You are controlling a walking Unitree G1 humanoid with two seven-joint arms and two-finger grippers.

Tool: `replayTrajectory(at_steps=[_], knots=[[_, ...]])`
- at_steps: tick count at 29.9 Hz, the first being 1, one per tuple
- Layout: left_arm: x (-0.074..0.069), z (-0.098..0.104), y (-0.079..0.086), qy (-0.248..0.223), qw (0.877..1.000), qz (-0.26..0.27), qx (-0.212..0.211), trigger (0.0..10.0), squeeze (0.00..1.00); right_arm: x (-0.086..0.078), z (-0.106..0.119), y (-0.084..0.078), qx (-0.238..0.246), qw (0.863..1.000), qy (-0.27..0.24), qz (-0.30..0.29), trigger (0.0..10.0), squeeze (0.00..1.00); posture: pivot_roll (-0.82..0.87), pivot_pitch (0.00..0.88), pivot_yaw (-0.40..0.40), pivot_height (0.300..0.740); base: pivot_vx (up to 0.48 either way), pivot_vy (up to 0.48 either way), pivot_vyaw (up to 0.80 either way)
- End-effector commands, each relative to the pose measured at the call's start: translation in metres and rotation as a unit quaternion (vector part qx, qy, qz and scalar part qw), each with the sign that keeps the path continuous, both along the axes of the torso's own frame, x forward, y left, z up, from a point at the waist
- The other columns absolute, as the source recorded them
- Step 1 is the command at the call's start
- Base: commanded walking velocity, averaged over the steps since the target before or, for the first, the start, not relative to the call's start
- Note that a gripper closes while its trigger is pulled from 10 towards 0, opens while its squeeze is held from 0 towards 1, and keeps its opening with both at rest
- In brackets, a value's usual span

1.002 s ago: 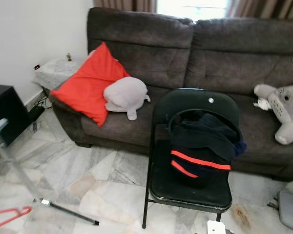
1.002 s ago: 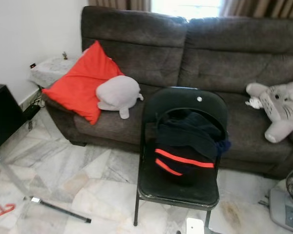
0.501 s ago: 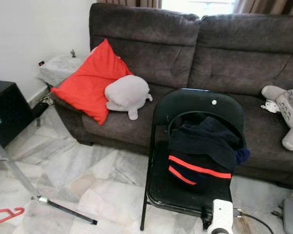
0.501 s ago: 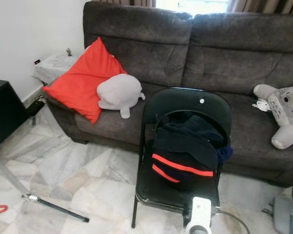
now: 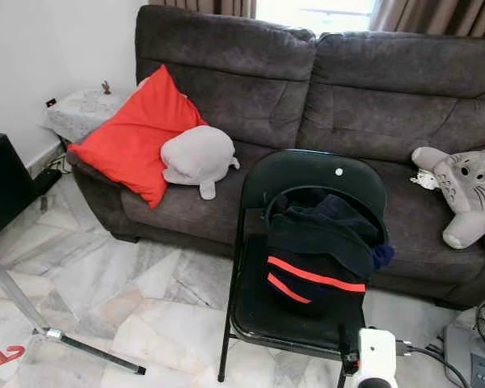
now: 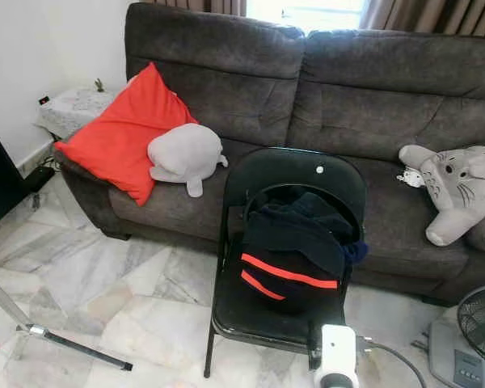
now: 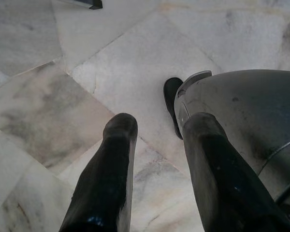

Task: Hang hanger

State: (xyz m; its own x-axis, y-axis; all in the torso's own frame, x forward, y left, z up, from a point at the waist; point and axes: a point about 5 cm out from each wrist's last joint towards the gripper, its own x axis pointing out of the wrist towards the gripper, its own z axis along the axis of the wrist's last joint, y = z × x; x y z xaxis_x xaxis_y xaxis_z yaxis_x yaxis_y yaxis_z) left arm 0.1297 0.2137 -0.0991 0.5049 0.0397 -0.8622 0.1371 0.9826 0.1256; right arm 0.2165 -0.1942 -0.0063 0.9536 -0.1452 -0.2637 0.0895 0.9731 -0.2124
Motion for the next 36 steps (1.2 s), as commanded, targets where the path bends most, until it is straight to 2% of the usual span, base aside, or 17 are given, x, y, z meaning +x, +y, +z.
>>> replayTrajectory(at_steps=[1, 4, 5, 9, 10, 13, 15, 17, 18, 19, 20, 23, 24, 26, 27, 28, 36], knots=[[-0.008, -0.004, -0.007, 0.013, 1.0, -0.012, -0.008, 10.0, 0.0, 0.005, 0.016, -0.004, -0.04, 0.999, -0.031, 0.007, 10.0, 0.0, 0.0, 0.0, -0.062, 0.74, 0.0, 0.0, 0.0], [-0.008, -0.004, -0.007, 0.013, 1.0, -0.013, -0.007, 10.0, 0.0, 0.007, 0.031, -0.009, -0.073, 0.996, -0.058, 0.001, 10.0, 0.0, 0.0, 0.0, -0.06, 0.74, 0.0, 0.0, 0.0], [-0.008, -0.004, -0.006, 0.014, 1.0, -0.014, -0.005, 10.0, 0.0, 0.009, 0.044, -0.011, -0.104, 0.992, -0.077, 0.003, 10.0, 0.0, 0.0, 0.0, -0.059, 0.74, 0.0, 0.0, 0.0], [-0.008, -0.003, -0.005, 0.014, 1.0, -0.016, 0.002, 10.0, 0.0, 0.017, 0.063, -0.013, -0.162, 0.982, -0.1, 0.014, 10.0, 0.0, -0.01, 0.0, -0.053, 0.74, 0.0, 0.0, 0.0], [-0.008, -0.003, -0.005, 0.014, 1.0, -0.017, 0.002, 10.0, 0.0, 0.023, 0.072, -0.013, -0.191, 0.975, -0.114, 0.025, 10.0, 0.0, 0.0, 0.0, -0.049, 0.74, 0.0, 0.0, 0.0], [-0.007, -0.003, -0.004, 0.013, 1.0, -0.017, 0.001, 10.0, 0.0, 0.032, 0.08, -0.011, -0.228, 0.966, -0.116, 0.041, 10.0, 0.0, -0.01, 0.0, -0.044, 0.74, 0.0, 0.0, 0.0], [-0.006, -0.003, -0.003, 0.014, 1.0, -0.02, 0.006, 10.0, 0.0, 0.046, 0.086, -0.011, -0.278, 0.953, -0.105, 0.055, 10.0, 0.0, 0.0, 0.0, -0.046, 0.74, 0.0, 0.0, 0.0], [-0.006, -0.003, -0.003, 0.013, 1.0, -0.021, 0.007, 10.0, 0.0, 0.049, 0.087, -0.011, -0.281, 0.952, -0.104, 0.058, 10.0, 0.0, 0.0, 0.0, -0.046, 0.74, 0.0, 0.0, 0.0], [-0.005, -0.002, -0.002, 0.012, 1.0, -0.017, 0.007, 10.0, 0.0, 0.056, 0.089, -0.01, -0.304, 0.945, -0.096, 0.073, 10.0, 0.0, 0.0, 0.0, -0.043, 0.74, 0.0, 0.0, 0.0], [-0.005, -0.002, -0.002, 0.011, 1.0, -0.016, 0.007, 10.0, 0.0, 0.06, 0.088, -0.009, -0.318, 0.94, -0.089, 0.088, 10.0, 0.09, 0.0, 0.0, -0.039, 0.74, 0.0, 0.0, 0.0], [-0.004, -0.002, -0.002, 0.011, 1.0, -0.016, 0.007, 10.0, 0.0, 0.067, 0.086, -0.006, -0.329, 0.934, -0.074, 0.116, 10.0, 1.0, 0.0, 0.0, -0.037, 0.74, 0.0, 0.0, 0.0], [-0.003, -0.002, -0.002, 0.011, 1.0, -0.017, 0.007, 10.0, 0.0, 0.075, 0.083, -0.001, -0.351, 0.922, -0.059, 0.152, 10.0, 1.0, -0.01, 0.0, -0.031, 0.74, 0.0, 0.0, 0.0], [-0.003, -0.002, -0.002, 0.01, 1.0, -0.017, 0.007, 10.0, 0.0, 0.081, 0.083, 0.003, -0.379, 0.907, -0.057, 0.176, 10.0, 1.0, 0.0, 0.0, -0.031, 0.74, 0.0, 0.0, 0.0], [-0.002, -0.001, -0.002, 0.01, 1.0, -0.016, 0.007, 10.0, 0.0, 0.084, 0.084, 0.004, -0.398, 0.897, -0.055, 0.186, 10.0, 1.0, 0.0, 0.0, -0.031, 0.74, 0.0, 0.0, 0.0], [-0.002, -0.001, -0.002, 0.009, 1.0, -0.016, 0.007, 10.0, 0.0, 0.086, 0.085, 0.004, -0.4, 0.896, -0.053, 0.186, 10.0, 0.69, 0.0, 0.0, -0.031, 0.74, 0.0, 0.0, 0.0], [-0.002, -0.001, -0.002, 0.009, 1.0, -0.014, 0.007, 10.0, 0.0, 0.091, 0.088, 0.005, -0.393, 0.9, -0.052, 0.181, 10.0, 0.0, 0.0, 0.0, -0.029, 0.74, 0.0, 0.0, 0.0], [-0.001, -0.001, -0.001, 0.008, 1.0, -0.014, 0.007, 10.0, 0.0, 0.097, 0.088, 0.003, -0.408, 0.896, -0.047, 0.17, 10.0, 0.0, 0.0, 0.0, -0.021, 0.74, 0.0, 0.0, 0.0]])
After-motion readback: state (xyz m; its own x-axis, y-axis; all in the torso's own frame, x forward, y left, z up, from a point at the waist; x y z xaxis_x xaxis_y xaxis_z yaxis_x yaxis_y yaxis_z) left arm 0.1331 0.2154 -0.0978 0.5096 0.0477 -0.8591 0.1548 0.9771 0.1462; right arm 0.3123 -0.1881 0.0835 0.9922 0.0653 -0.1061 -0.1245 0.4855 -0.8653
